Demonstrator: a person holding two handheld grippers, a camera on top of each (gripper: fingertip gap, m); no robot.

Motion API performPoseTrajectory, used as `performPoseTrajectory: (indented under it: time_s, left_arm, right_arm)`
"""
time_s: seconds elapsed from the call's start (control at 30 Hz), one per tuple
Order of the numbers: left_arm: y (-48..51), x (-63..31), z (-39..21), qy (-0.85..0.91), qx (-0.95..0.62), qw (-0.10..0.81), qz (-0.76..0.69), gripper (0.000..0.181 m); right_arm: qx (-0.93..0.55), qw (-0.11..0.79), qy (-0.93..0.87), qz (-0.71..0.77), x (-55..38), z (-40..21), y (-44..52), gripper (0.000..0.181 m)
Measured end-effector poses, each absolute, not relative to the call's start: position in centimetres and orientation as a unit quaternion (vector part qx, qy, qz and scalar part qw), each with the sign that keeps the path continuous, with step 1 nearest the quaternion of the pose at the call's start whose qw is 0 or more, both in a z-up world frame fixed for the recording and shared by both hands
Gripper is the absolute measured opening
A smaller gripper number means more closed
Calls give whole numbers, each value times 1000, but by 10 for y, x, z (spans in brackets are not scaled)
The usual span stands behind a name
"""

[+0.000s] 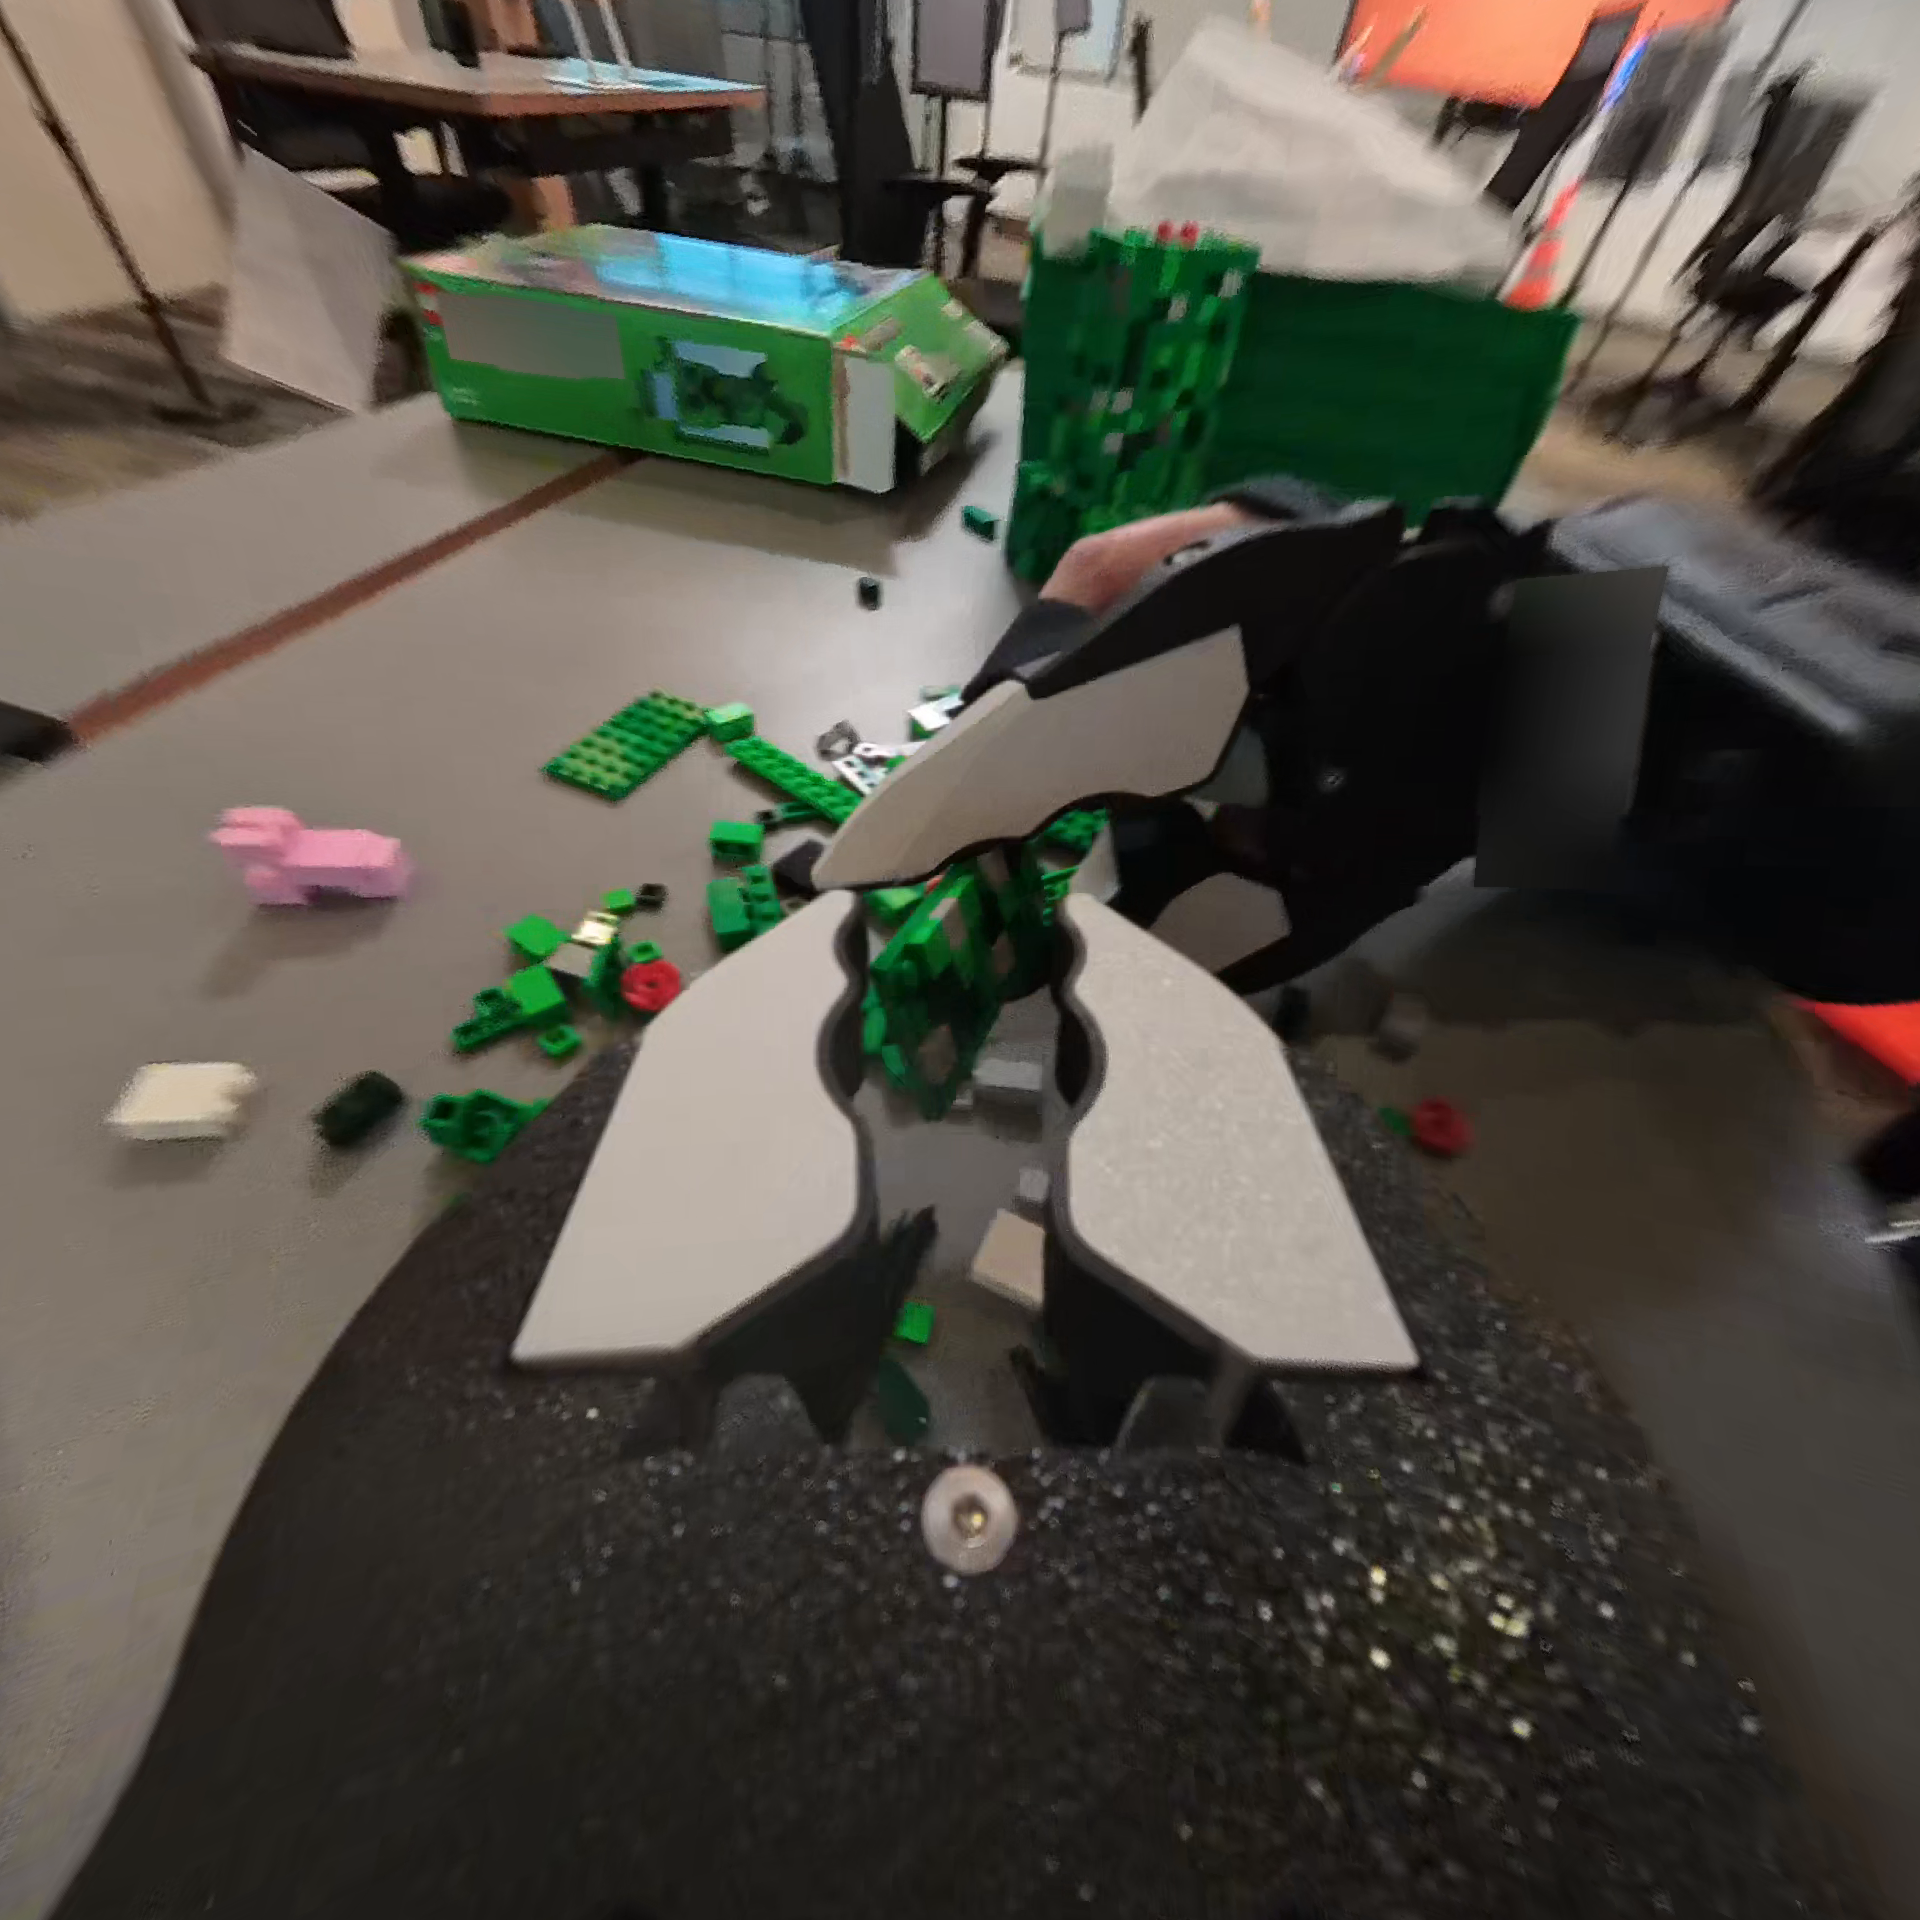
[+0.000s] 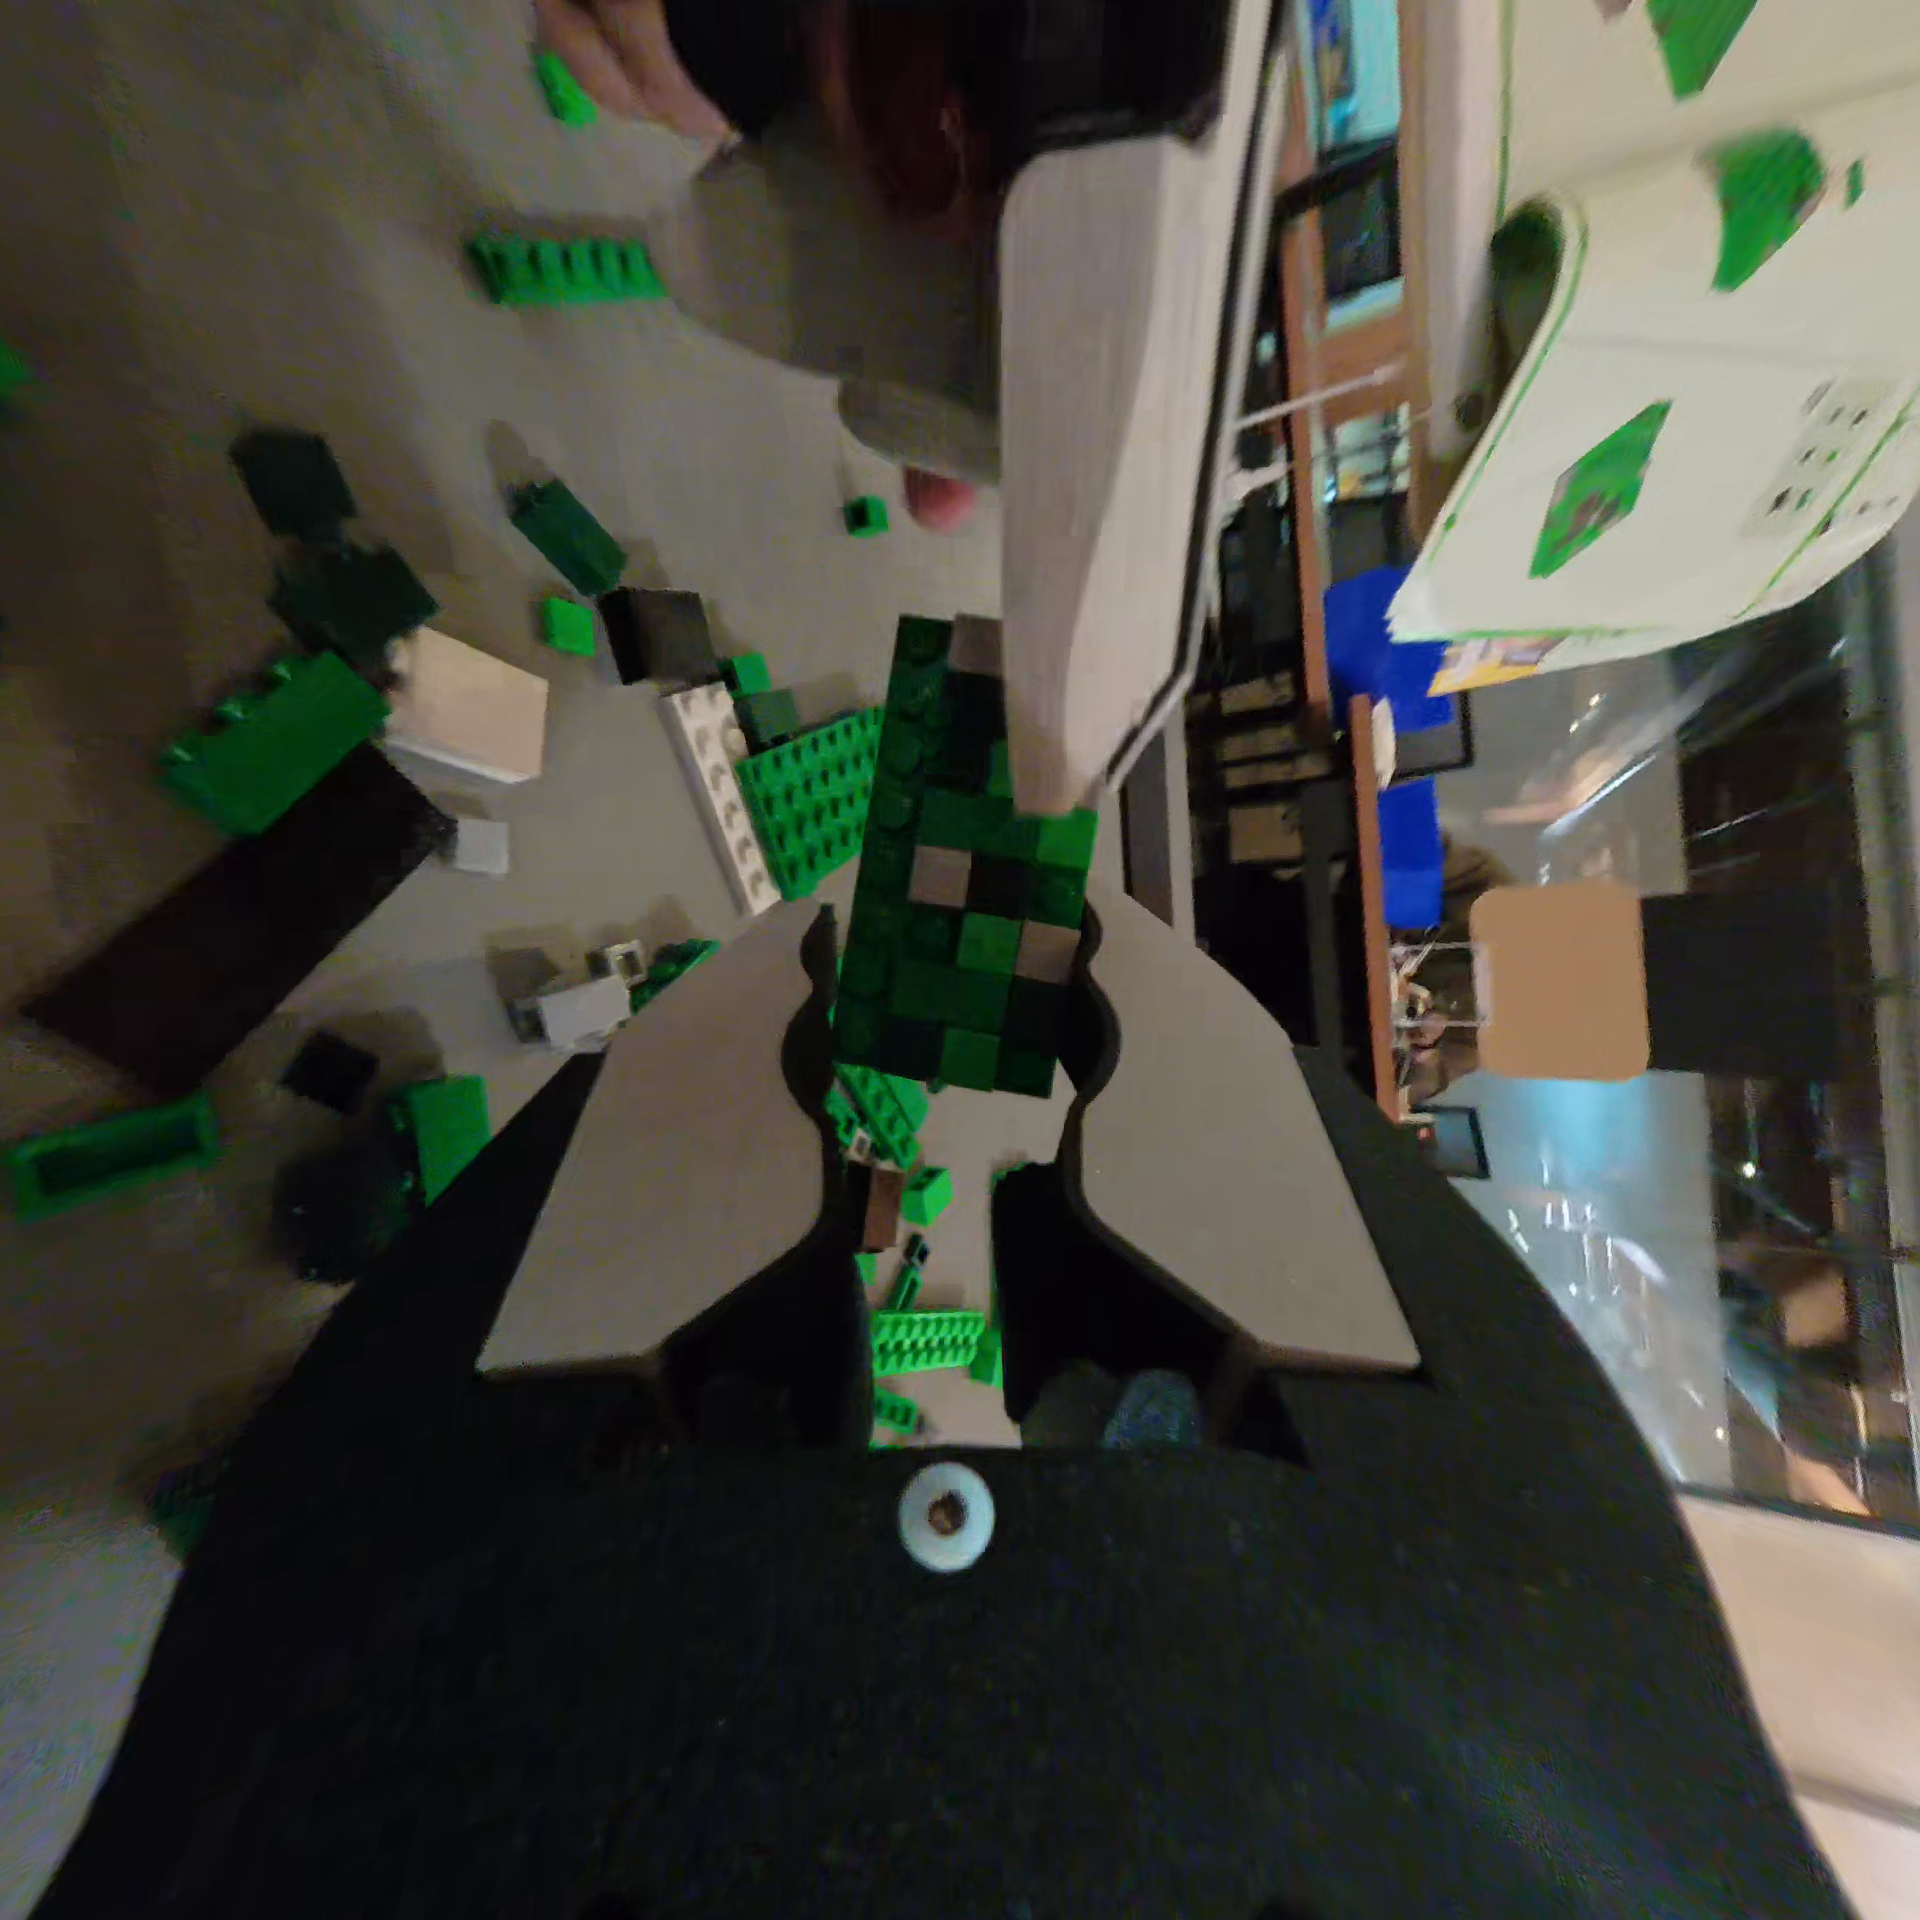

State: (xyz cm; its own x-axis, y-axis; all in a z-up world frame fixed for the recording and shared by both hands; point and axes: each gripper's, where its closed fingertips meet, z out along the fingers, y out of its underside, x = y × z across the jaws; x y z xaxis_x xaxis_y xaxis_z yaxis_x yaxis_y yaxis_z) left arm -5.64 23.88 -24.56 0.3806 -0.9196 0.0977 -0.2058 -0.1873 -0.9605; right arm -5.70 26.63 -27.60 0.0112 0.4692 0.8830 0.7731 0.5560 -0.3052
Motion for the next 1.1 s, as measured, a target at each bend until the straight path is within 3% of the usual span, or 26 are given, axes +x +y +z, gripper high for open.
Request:
performPoseTrajectory:
  time_s: [0.13,0.3,0.43,0.63,0.8,1.0,1.1]
  left_arm:
    - [224,-64,-242,388,-665,392,-503,8]
    - [206,-56,-240,366,-633,309,-608,26]
    - [211,-51,-249,376,-655,326,-568,11]
    - [224,-52,-257,348,-690,343,-534,6]
    - [238,-47,-263,256,-718,324,-561,6]
    - [232,-38,-271,267,-730,307,-549,6]
    - [232,-38,-272,269,-733,307,-544,6]
  right_arm:
    - [-424,590,-682,-85,-56,-262,259,41]
    - [-393,598,-696,-61,-60,-263,249,41]
    - [-386,597,-700,-65,-62,-267,248,41]
    - [-444,587,-674,-61,-59,-274,259,41]
    - [-492,578,-647,-66,-69,-275,262,72]
    - [-512,553,-652,-89,-73,-289,264,60]
    - [-531,545,-645,-69,-75,-290,263,63]
